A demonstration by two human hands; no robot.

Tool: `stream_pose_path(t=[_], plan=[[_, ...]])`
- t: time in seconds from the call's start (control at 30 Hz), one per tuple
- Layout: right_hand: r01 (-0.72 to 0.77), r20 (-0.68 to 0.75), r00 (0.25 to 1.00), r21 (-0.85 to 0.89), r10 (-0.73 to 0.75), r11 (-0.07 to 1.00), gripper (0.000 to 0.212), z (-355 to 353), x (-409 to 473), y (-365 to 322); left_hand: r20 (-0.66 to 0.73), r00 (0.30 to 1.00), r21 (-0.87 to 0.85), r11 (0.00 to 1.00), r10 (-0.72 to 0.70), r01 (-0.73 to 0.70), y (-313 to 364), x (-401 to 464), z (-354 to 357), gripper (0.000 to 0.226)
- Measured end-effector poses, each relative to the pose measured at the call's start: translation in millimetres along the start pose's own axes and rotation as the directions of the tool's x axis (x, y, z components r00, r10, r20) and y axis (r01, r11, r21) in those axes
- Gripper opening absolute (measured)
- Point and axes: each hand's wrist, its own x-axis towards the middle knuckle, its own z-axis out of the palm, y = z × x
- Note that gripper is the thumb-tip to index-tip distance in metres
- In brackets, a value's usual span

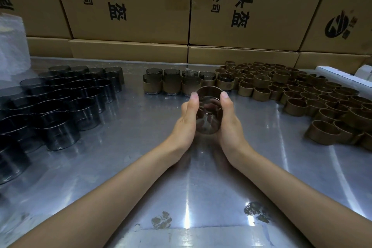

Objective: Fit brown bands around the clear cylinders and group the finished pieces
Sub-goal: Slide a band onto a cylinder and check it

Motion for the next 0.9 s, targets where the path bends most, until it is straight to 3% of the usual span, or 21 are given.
stream_pose_path(t=[0.17, 0.37, 0.57, 0.63, 0.77, 0.9], plan=[[-0.032, -0.027, 0.999, 0.060, 0.033, 0.998, 0.056, 0.3, 0.2, 0.4, 0.009, 1.000, -0.117, 0.993, -0.030, 0.030, 4.3, -1.4, 0.6, 0.097], [-0.070, -0.046, 0.996, 0.212, 0.082, 0.975, 0.043, -0.2, -0.5, -3.3, -0.056, 0.995, -0.228, 0.972, -0.079, 0.064, 8.0, -2.3, 2.6, 0.054], [-0.174, 0.158, 0.980, 0.399, 0.119, 0.900, 0.043, -4.9, 2.8, -8.6, -0.056, 0.993, -0.341, 0.937, -0.100, 0.075, 12.8, -4.2, 0.4, 0.050], [-0.230, 0.285, 0.948, 0.311, 0.140, 0.922, 0.045, -10.5, 5.6, -11.8, -0.049, 0.995, -0.344, 0.937, -0.085, 0.063, 14.0, -3.1, -3.2, 0.049], [-0.422, 0.446, 0.823, 0.064, 0.352, 0.904, 0.065, -28.5, 10.1, -19.0, 0.013, 1.000, -0.315, 0.949, -0.025, 0.027, 15.5, -0.8, -13.4, 0.051], [-0.473, 0.485, 0.792, 0.102, 0.371, 0.875, 0.060, -35.8, 10.3, -22.3, 0.161, 0.987, -0.219, 0.975, 0.004, 0.032, 18.5, 2.0, -22.8, 0.054]])
